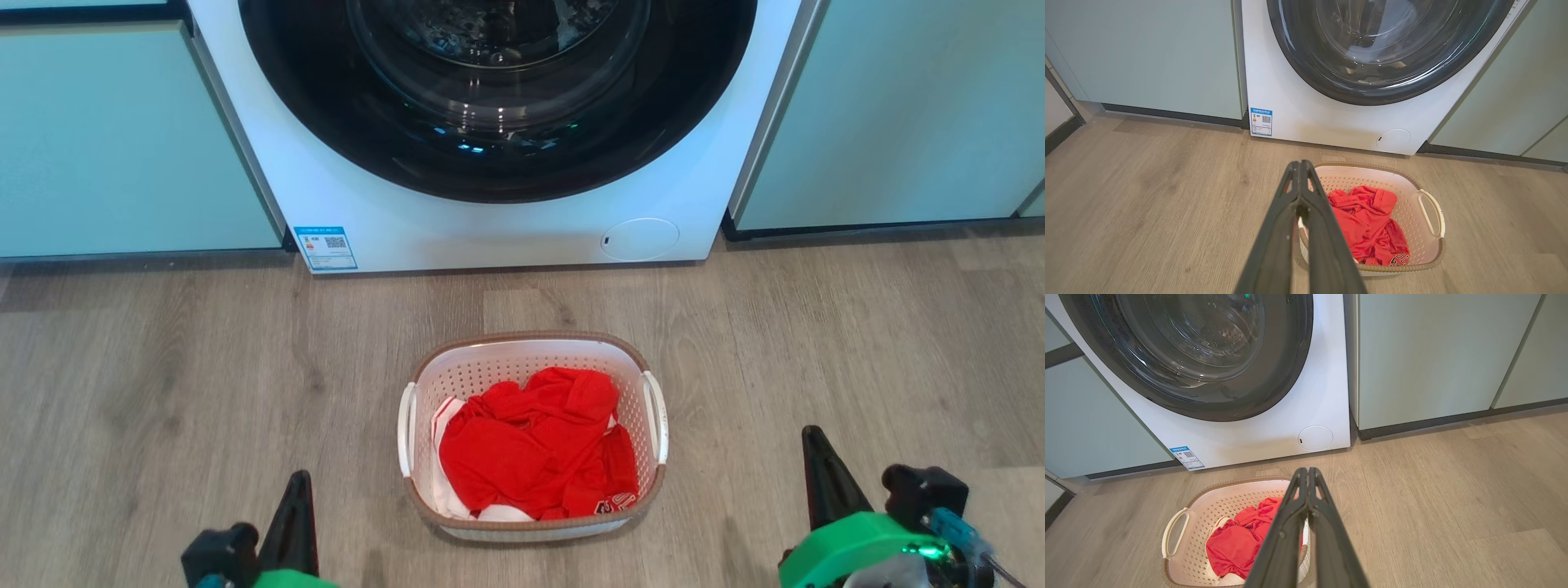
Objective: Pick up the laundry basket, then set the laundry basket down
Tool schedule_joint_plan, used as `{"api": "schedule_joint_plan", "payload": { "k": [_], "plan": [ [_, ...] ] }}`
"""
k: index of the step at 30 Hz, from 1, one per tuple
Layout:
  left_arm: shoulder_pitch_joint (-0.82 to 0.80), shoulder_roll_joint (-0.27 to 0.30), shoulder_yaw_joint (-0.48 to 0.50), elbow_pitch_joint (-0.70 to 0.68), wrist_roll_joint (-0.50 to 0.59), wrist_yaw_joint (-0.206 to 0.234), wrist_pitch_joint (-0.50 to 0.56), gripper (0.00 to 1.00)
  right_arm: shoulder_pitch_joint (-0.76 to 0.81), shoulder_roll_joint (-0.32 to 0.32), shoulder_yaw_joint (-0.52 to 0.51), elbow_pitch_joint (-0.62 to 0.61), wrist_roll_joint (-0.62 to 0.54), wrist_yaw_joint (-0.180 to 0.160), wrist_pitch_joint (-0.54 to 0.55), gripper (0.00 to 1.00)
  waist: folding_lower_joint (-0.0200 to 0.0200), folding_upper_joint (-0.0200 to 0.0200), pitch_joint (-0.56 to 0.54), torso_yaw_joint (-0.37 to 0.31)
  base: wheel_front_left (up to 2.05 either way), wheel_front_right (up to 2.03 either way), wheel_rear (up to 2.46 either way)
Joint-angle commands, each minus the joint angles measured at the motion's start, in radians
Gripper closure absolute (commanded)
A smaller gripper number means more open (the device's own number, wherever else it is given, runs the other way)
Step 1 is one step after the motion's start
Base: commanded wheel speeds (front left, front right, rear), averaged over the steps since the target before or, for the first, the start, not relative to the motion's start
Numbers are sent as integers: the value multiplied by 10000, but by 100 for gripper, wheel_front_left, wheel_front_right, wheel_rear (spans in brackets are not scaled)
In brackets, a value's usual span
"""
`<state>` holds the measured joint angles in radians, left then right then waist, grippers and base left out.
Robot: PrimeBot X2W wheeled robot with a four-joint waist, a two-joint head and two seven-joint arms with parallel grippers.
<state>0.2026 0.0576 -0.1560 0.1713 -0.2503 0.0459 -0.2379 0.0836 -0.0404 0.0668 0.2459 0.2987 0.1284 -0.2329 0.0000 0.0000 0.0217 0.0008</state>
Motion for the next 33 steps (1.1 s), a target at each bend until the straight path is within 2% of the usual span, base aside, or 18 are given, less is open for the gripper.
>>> {"api": "schedule_joint_plan", "payload": {
  "k": [1, 33],
  "plan": [
    [-386, 58, 97, -274, -328, -60, 30, 100, -349, -74, -47, -293, 334, 2, 61, 100, 0, 0, -3, 1, 0, 0, 0],
    [-1142, 191, 582, 29, -4188, -542, 807, 100, -771, -236, -319, -224, 4043, 8, 828, 100, 0, 0, -54, -1, 0, 0, 0]
  ]
}}
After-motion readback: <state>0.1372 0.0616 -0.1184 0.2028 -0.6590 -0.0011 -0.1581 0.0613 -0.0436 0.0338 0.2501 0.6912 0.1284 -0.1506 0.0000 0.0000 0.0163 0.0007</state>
